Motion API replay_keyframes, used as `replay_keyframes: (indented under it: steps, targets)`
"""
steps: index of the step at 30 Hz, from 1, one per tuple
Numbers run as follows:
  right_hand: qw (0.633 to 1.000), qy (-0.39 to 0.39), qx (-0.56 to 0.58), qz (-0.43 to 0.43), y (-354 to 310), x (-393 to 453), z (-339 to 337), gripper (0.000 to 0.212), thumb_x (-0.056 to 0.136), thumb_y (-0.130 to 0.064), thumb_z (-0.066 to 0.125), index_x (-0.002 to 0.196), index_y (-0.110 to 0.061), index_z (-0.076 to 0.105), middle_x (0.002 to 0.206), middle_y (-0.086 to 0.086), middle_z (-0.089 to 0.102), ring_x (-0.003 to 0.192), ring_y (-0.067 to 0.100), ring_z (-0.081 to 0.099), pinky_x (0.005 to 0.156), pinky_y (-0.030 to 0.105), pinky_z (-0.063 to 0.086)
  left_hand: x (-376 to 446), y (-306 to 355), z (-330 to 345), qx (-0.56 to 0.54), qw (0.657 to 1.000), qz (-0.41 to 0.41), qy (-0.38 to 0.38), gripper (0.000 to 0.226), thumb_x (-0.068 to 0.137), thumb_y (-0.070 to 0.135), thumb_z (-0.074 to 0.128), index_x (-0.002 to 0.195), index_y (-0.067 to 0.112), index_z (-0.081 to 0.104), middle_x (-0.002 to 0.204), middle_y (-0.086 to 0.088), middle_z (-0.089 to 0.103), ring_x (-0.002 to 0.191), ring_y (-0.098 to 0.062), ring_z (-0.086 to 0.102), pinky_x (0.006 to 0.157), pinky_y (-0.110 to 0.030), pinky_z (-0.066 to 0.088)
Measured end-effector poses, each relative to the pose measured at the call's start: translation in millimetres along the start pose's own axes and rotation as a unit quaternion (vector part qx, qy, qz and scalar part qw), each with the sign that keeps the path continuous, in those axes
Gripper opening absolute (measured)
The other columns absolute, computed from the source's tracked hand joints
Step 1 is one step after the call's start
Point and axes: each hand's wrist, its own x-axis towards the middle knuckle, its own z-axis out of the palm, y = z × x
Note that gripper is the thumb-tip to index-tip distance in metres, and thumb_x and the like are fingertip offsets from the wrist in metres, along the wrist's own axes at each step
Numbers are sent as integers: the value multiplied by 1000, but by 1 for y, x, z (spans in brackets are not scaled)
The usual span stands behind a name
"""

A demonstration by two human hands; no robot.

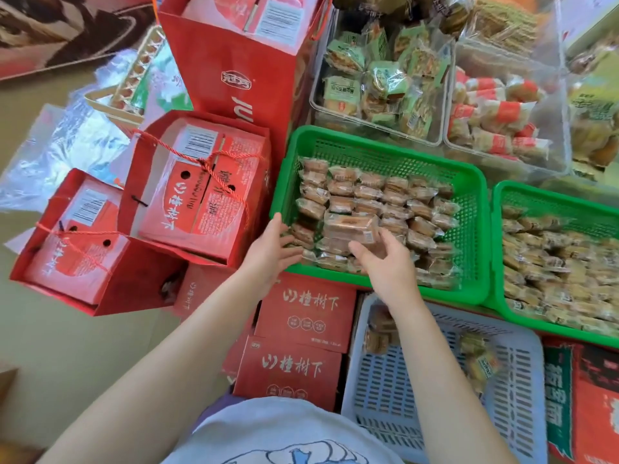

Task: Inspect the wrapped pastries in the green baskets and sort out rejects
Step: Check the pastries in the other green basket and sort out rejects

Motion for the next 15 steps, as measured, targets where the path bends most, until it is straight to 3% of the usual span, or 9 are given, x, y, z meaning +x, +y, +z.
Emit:
replay_keyframes:
  steps: [2,4,6,8,10,15]
  targets:
    - [1000,18,-2,6,3,11,1,44,94,-36,66,133,-18,55,104,-15,60,106,15,58,90,33,48,8,2,5,1,1000,-17,-3,67,103,54,40,154,12,33,145,-15,52,104,-30,70,105,-45,50]
    - [999,26,-17,8,5,19,2,39,94,-37,67,126,-17,58,106,-6,63,102,17,60,83,31,47,13,5,10,2,999,-40,-4,71,101,59,40,157,15,29,138,-14,57,95,-32,74,102,-48,52]
    - [999,20,-30,1,5,24,4,36,94,-36,67,123,-15,59,104,-8,62,98,13,59,79,26,41,18,7,12,-5,999,-48,-17,72,102,60,37,158,17,25,155,-14,40,91,-34,74,93,-46,57]
    - [999,11,-37,-11,6,27,8,28,95,-33,67,117,-21,54,101,-21,53,96,5,53,84,25,38,24,9,10,3,998,-47,-34,72,102,63,33,158,19,25,162,-11,30,92,-34,74,91,-47,58]
    - [998,7,-47,-27,10,31,16,31,95,-30,67,122,-29,51,102,-25,47,100,2,46,88,23,36,29,12,10,1,998,-33,-53,70,102,63,29,158,20,27,162,-9,31,90,-35,74,87,-45,59]
    - [996,-4,-72,-47,21,45,41,24,93,-28,69,113,-29,56,104,-15,57,94,8,51,75,14,41,38,13,13,11,997,8,-82,67,102,64,27,155,24,35,160,-4,36,50,-15,52,76,-41,61]
